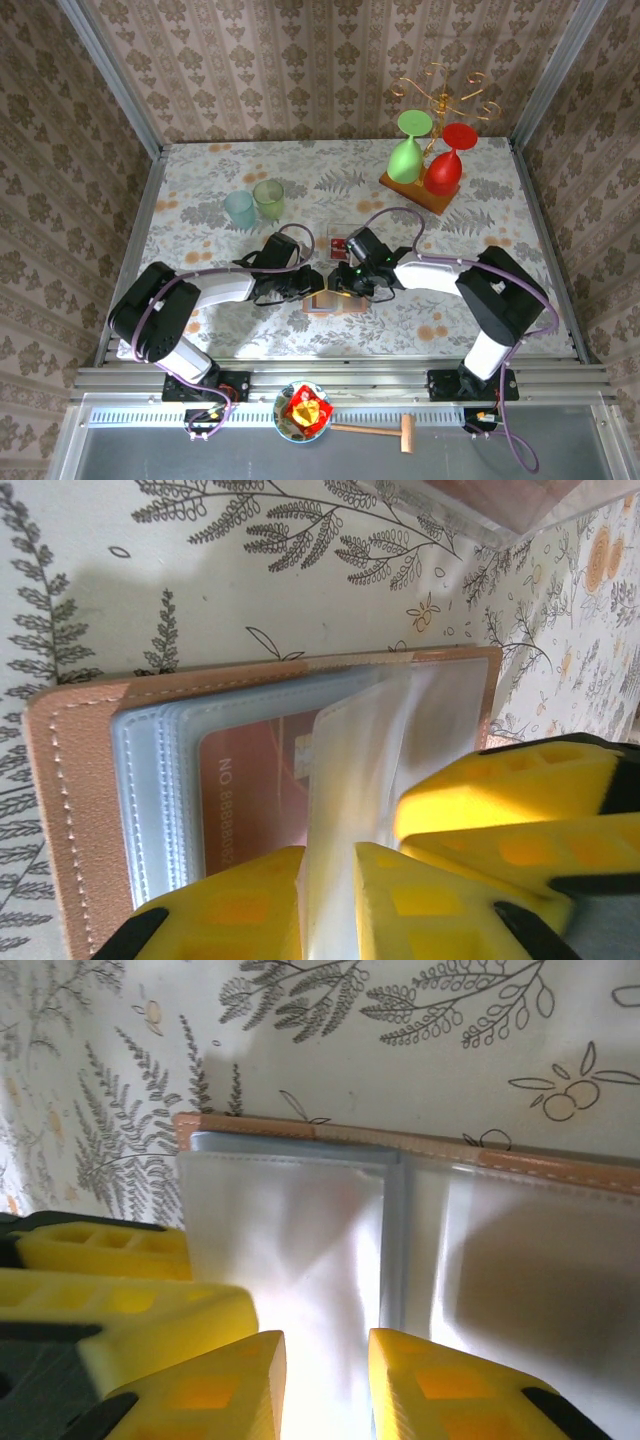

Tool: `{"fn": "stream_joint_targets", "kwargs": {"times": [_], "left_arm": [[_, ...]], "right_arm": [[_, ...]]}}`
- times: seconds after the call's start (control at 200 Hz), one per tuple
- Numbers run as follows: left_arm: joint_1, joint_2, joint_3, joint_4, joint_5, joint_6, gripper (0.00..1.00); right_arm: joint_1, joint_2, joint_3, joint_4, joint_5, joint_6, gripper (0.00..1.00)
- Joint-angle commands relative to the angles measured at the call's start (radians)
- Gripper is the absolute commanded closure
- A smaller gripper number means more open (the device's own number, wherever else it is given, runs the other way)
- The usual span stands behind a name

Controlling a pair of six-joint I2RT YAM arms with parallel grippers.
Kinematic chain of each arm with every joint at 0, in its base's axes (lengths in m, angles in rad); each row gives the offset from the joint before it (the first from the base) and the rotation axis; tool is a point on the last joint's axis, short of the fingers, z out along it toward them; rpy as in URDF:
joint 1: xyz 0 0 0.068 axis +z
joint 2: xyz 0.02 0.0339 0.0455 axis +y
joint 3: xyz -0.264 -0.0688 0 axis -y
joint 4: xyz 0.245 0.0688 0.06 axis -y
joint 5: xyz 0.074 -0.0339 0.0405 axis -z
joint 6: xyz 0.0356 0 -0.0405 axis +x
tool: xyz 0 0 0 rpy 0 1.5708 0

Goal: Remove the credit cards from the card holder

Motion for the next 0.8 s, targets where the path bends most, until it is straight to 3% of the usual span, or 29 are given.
{"fn": "stream_joint_targets", "kwargs": {"times": [0.0, 0.375, 0.795], "left_arm": [[-0.008, -0.001, 0.021, 0.009, 0.012, -0.004, 0.8], [-0.013, -0.038, 0.082, -0.072, 0.006, 0.024, 0.76], [-0.052, 0.002, 0.164, -0.114, 0.004, 0.041, 0.63]], "right_arm": [[-0.01, -0.062, -0.011, -0.022, 0.032, 0.009, 0.71], [-0.037, -0.157, -0.027, -0.079, 0.067, -0.008, 0.71], [-0.058, -0.251, -0.045, -0.13, 0.097, -0.021, 0.71]]}}
